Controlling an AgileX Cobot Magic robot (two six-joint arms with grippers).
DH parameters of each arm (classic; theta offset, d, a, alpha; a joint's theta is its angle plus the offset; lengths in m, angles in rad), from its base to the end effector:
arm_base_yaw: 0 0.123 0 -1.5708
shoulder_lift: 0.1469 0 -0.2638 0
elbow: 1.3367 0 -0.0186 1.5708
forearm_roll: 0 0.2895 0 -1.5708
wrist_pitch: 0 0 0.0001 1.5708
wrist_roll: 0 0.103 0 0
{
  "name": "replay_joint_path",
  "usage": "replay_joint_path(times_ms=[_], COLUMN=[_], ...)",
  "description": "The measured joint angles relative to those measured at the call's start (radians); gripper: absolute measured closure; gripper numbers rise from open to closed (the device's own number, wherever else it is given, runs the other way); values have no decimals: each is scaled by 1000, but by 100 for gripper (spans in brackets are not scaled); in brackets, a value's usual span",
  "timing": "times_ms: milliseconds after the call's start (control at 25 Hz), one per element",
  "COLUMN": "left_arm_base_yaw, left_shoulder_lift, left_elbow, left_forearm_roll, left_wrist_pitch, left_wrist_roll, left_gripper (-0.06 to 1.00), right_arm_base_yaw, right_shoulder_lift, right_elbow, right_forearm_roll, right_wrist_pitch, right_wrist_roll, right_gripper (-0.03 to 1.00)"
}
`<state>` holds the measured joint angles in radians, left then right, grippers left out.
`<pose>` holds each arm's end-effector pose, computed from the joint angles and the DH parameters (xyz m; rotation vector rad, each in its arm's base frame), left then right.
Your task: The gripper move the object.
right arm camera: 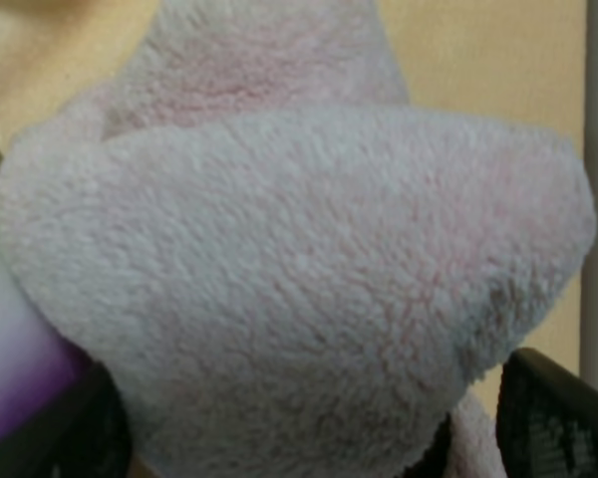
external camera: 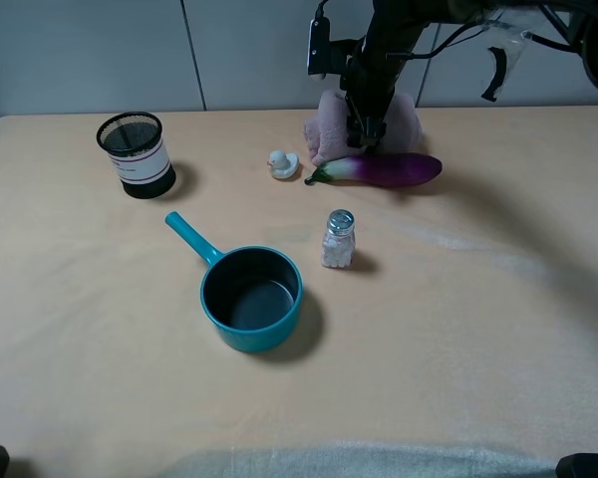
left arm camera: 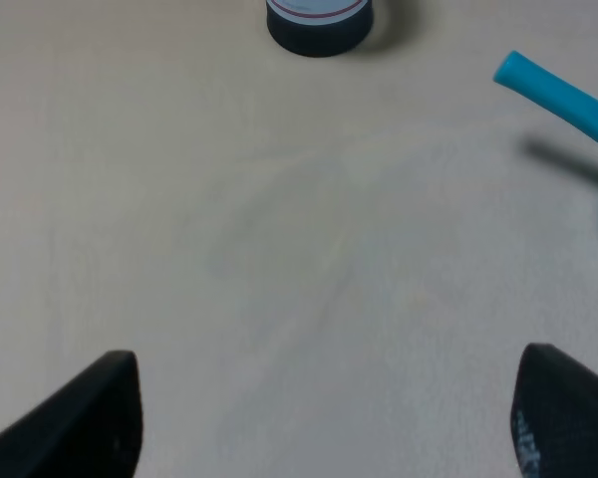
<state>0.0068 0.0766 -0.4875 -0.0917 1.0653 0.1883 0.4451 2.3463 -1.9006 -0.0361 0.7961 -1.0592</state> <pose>0.0749 -0.0077 0.2810 0.1930 2.1254 0.0029 0.4790 0.2256 0.1039 -1.8959 1.9866 -0.2160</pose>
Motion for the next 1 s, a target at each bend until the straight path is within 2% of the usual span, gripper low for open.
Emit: replay_joint_path(times_ms=[240, 720, 800, 1000], left_arm_base_yaw=[0, 0, 0, 0], left_shoulder_lift=[0, 0, 0, 0], left_elbow=[0, 0, 0, 0], left_forearm_roll=[0, 0, 0, 0], left_wrist_pitch=[0, 0, 0, 0], left_wrist_roll=[0, 0, 0, 0], left_gripper=[19, 19, 19, 19], right_arm_base_yaw=[0, -25, -36, -85], right_shoulder_lift=[-1, -111, -139, -199], right_elbow=[0, 0, 0, 0], right_forearm_roll=[-1, -44, -43, -41], right_wrist_pitch=[9, 110, 131, 220], right_wrist_roll=[16, 171, 219, 433], right_gripper=[40, 40, 40, 40])
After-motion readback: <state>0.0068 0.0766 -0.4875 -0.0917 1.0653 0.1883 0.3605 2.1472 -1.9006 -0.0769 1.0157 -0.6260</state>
